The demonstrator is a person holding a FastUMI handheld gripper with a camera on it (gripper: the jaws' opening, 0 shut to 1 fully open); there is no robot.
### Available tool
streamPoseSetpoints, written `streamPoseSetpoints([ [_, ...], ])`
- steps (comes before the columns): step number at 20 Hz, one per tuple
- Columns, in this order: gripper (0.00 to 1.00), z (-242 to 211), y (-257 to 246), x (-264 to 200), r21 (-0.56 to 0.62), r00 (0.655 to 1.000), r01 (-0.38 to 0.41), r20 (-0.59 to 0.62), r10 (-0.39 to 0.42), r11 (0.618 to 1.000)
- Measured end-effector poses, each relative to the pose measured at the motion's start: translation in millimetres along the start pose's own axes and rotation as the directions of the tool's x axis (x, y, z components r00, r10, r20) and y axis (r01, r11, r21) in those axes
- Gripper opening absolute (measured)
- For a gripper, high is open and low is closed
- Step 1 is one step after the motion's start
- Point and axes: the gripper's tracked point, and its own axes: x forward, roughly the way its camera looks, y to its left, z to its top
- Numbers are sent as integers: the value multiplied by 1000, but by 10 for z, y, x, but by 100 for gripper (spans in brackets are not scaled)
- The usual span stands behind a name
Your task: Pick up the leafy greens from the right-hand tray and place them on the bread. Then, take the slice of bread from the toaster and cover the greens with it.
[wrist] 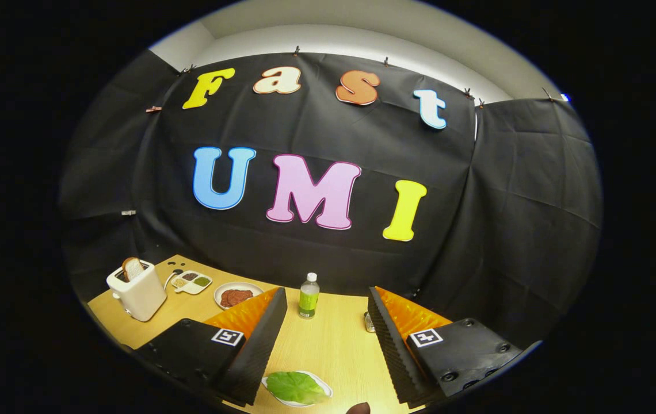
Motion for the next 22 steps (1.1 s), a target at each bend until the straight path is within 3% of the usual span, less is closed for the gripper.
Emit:
streamPoseSetpoints([
  [4,89,-596,146,106,-35,985,-102,-145,96,994],
  [7,89,-1120,292,158,-29,947,-203,-262,188,979],
  [12,84,-2172,483,176,-3,837,-324,-467,285,946],
  [19,81,-3212,562,216,-6,707,-378,-648,285,926],
  [22,72,-3535,599,284,15,655,-385,-700,285,923],
])
